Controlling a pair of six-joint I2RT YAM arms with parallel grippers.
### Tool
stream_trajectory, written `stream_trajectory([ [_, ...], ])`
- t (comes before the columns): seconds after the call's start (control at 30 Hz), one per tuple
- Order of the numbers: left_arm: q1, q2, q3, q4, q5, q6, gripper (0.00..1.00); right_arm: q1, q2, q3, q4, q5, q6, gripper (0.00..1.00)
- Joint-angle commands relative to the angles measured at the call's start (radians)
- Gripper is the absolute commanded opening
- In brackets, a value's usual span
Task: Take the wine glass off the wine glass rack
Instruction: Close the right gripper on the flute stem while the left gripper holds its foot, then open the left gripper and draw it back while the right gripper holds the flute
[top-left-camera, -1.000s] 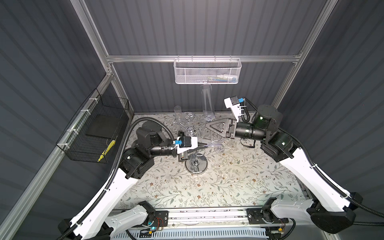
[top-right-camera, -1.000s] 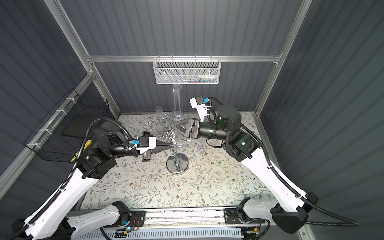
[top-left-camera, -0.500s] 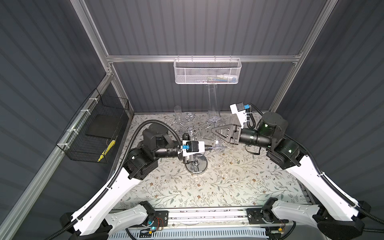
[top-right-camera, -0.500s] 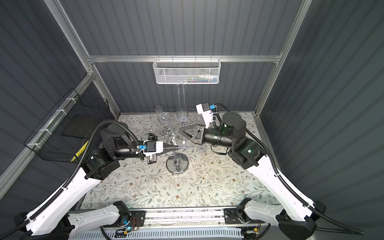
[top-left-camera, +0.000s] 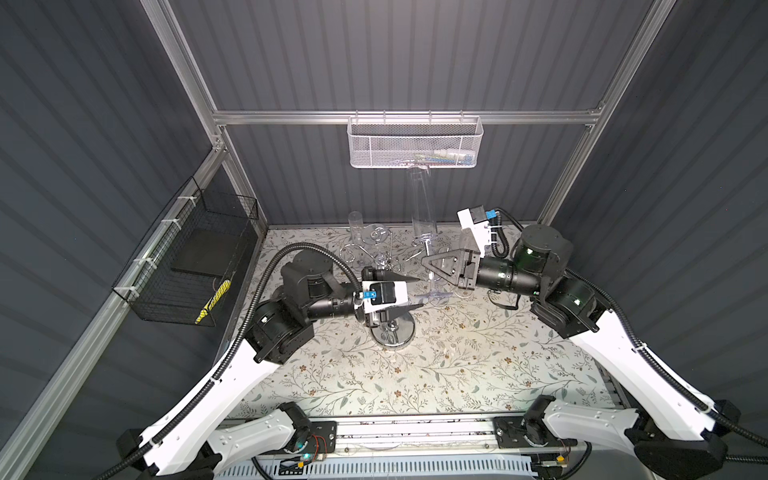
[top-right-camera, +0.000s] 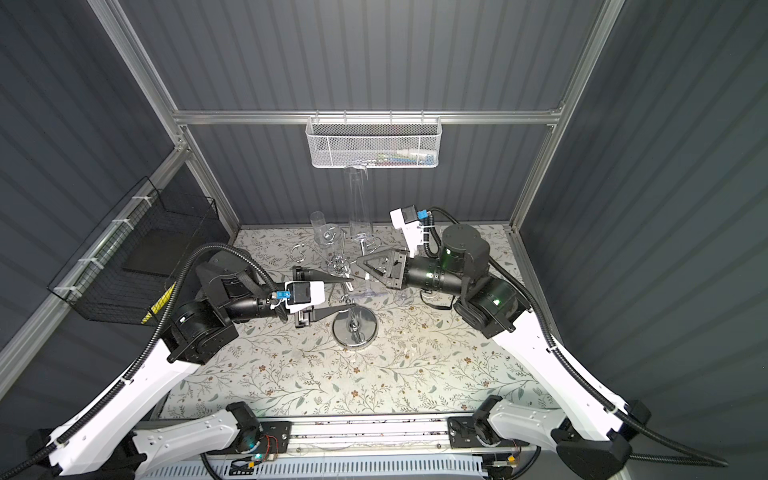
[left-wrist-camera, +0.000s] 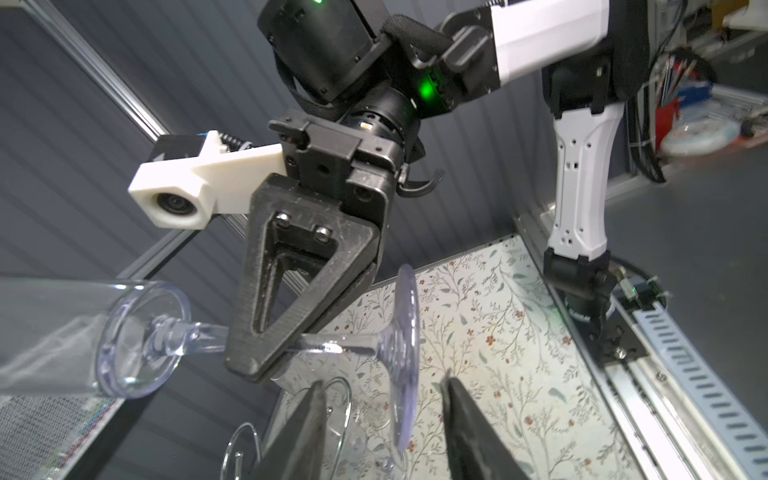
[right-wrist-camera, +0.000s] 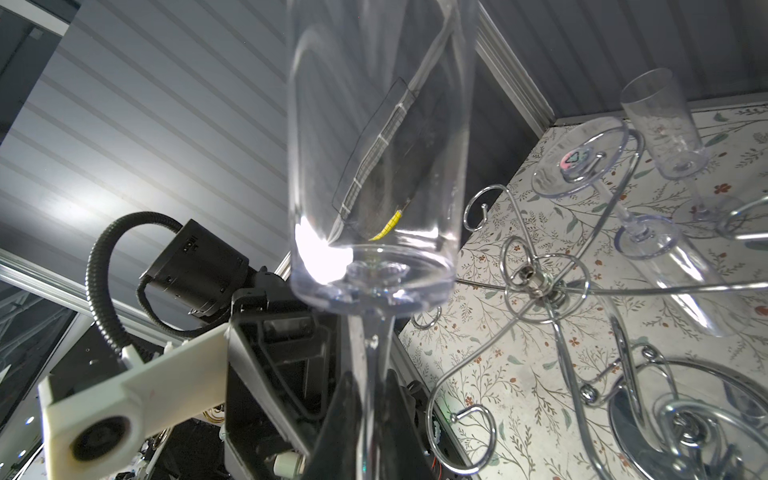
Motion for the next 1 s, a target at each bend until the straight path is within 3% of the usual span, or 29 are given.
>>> stream_trajectory([
  [0.0,-0.005,-0.038,-0.028,0.088,-0.035,-0.105,0.62,0.002,-0.008,0.07,-0.043,0.028,-0.11,0.0],
  [0.2,-0.005,-0.058,-0.082,0.306,-0.085,-0.405,0.82,0.004,-0.074,0.112,-0.272,0.306,-0.367,0.0],
  [0.47,-0.005,0.02,-0.082,0.557,-0.245,-0.869,0.83,0.062,-0.21,-0.044,-0.226,0.467,-0.605,0.0],
  [0.83,-0.005,0.146,-0.05,0.738,-0.217,-1.159,0.85,0.158,-0.204,-0.099,-0.217,0.545,-0.705,0.0],
  [0.97,-0.005,0.18,-0.028,0.73,-0.189,-1.199,0.85,0.18,-0.199,-0.108,-0.214,0.551,-0.71,0.0],
])
